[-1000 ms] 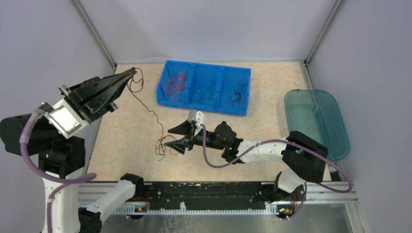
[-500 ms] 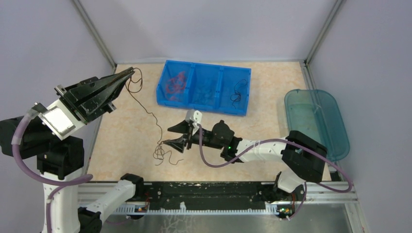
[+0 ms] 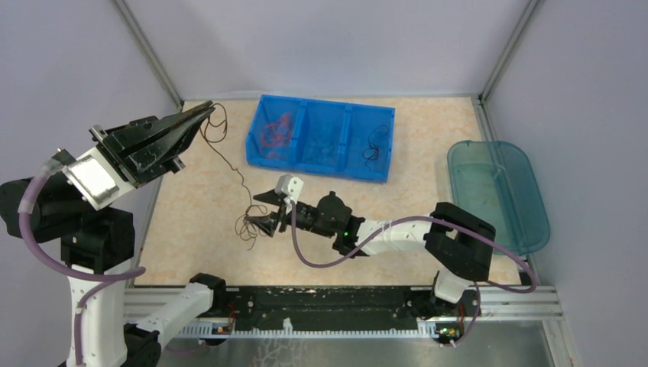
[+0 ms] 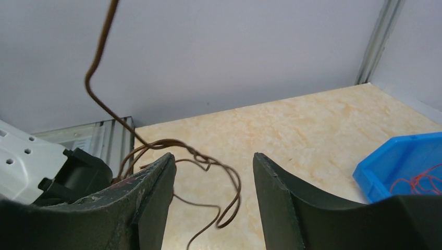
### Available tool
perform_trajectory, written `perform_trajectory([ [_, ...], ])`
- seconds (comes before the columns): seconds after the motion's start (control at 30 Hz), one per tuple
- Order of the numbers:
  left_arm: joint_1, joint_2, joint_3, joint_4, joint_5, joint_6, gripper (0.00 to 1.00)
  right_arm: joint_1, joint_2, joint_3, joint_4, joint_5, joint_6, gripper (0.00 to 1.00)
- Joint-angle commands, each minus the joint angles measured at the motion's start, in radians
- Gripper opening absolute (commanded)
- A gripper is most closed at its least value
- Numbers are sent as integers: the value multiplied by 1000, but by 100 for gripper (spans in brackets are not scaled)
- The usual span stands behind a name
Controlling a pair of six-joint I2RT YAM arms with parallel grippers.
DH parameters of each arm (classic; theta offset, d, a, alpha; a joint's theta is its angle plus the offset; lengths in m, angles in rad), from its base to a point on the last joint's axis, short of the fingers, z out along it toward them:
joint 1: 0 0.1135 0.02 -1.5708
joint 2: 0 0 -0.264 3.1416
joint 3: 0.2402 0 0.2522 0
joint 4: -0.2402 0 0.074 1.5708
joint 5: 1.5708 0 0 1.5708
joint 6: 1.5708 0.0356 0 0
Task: Untangle the cables
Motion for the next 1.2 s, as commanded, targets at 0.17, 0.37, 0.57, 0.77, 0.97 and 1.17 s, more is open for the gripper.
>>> perform_trajectory([
  [0.17, 7, 17, 41, 27, -1, -52, 0, 22, 66, 35, 237, 76, -42, 58],
  [0.37, 7, 52, 81, 30, -9, -168, 0, 42, 108, 85, 288, 146, -112, 58],
  [0.57, 7, 80, 100, 42, -14, -303, 0, 51, 144, 142, 250, 182, -162, 56],
  [0.77, 7, 111, 147, 59, -40, -401, 0, 50, 171, 119, 222, 172, -147, 52],
  [0.97, 7, 173, 285, 50, -57, -428, 0, 52, 233, 69, 218, 170, -135, 51],
  [1.17, 7, 244, 452, 50, -77, -401, 0, 50, 263, 7, 221, 195, -119, 48],
])
